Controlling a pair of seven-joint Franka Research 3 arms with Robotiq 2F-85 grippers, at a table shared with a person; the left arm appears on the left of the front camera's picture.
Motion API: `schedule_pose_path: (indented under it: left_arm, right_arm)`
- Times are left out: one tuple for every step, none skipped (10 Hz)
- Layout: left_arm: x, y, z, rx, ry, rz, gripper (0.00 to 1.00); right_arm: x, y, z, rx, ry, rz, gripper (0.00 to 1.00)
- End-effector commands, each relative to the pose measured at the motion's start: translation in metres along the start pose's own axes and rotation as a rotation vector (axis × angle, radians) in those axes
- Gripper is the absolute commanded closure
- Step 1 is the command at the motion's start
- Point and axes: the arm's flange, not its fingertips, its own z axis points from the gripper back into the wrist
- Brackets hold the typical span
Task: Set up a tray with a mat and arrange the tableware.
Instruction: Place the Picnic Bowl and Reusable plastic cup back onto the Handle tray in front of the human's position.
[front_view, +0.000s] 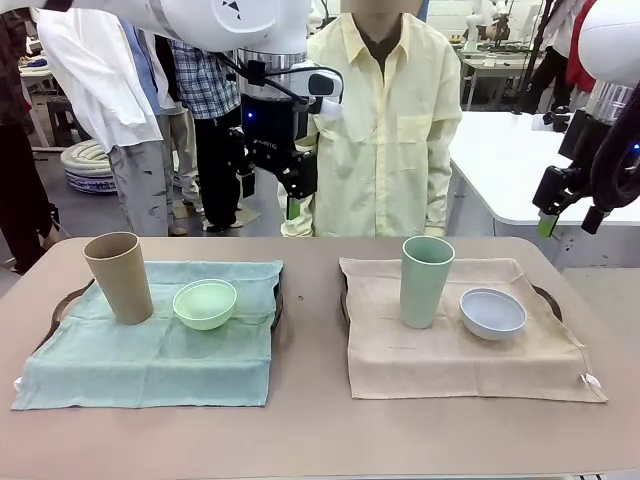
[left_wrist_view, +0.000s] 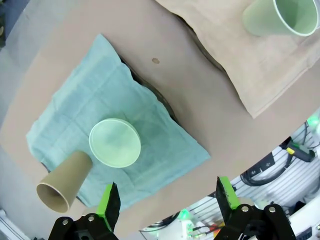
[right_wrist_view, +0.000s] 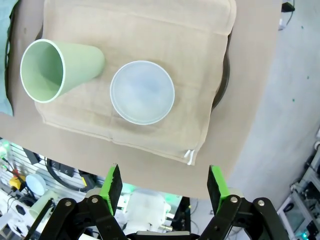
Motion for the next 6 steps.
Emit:
schedule_pose_path:
  left_arm:
    - [-0.0027,0.0004,-0.0003,0.020,0.003,0.008,0.00]
    - [-0.0027,0.0004,-0.0003,0.020,0.003,0.008,0.00]
    - [-0.0027,0.0004,-0.0003,0.020,0.003,0.008,0.00]
    - [-0.0027,0.0004,-0.0003,0.020,0.003,0.008,0.00]
    - [-0.0027,0.0004,-0.0003,0.020,0.003,0.008,0.00]
    - [-0.0027,0.0004,-0.0003,0.020,0.003,0.008,0.00]
  right_arm:
    - [0.0002,-0.0008,0.0003,-0.004,-0.016,0.022,0.12]
    - [0.0002,-0.0008,0.0003,-0.004,-0.016,0.022,0.12]
    - [0.0002,-0.0008,0.0003,-0.004,-0.016,0.022,0.12]
    - [0.0002,-0.0008,0.0003,-0.004,-0.016,0.022,0.12]
    - [0.0002,-0.0008,0.0003,-0.004,-0.016,0.022,0.12]
    - [0.0002,-0.0008,0.0003,-0.004,-0.016,0.022,0.12]
